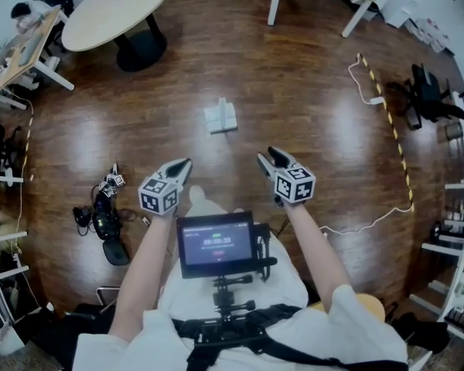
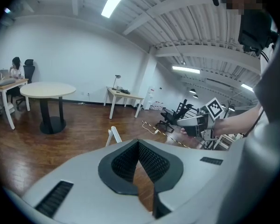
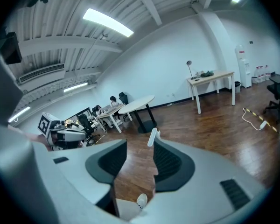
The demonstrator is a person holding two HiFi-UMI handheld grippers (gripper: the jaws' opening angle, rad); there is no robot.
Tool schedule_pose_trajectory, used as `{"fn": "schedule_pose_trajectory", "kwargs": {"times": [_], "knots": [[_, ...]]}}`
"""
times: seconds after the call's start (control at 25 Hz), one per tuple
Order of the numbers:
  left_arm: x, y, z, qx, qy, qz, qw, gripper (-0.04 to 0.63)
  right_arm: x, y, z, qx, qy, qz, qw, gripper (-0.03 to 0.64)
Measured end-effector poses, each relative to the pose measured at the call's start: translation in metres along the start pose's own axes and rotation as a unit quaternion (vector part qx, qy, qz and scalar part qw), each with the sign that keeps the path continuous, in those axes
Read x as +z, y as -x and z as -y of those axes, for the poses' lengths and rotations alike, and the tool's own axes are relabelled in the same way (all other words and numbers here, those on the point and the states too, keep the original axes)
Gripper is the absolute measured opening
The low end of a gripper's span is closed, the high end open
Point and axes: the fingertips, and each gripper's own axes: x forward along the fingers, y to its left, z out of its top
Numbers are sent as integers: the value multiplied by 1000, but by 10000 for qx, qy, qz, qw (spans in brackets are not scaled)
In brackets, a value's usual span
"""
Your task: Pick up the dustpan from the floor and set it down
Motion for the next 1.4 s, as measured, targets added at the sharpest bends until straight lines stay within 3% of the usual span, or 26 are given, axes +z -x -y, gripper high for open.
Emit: {"fn": "schedule_pose_trajectory", "kwargs": {"times": [0.52, 0.84, 1.16, 1.4], "knots": [[-35, 25, 9, 180, 315, -103, 9993, -5, -24, 7, -12, 148, -137, -167, 9997, 187], [-17, 27, 2, 78, 187, -105, 9997, -5, -13, 8, -25, 0, 48, 20, 10000, 184], [-24, 42, -22, -70, 290, -146, 9994, -5, -14, -10, -64, 4, 80, 73, 9999, 184], [-21, 65, -64, -162, 421, -106, 9989, -5, -14, -43, -105, 3, 91, 0, 10000, 184]]}}
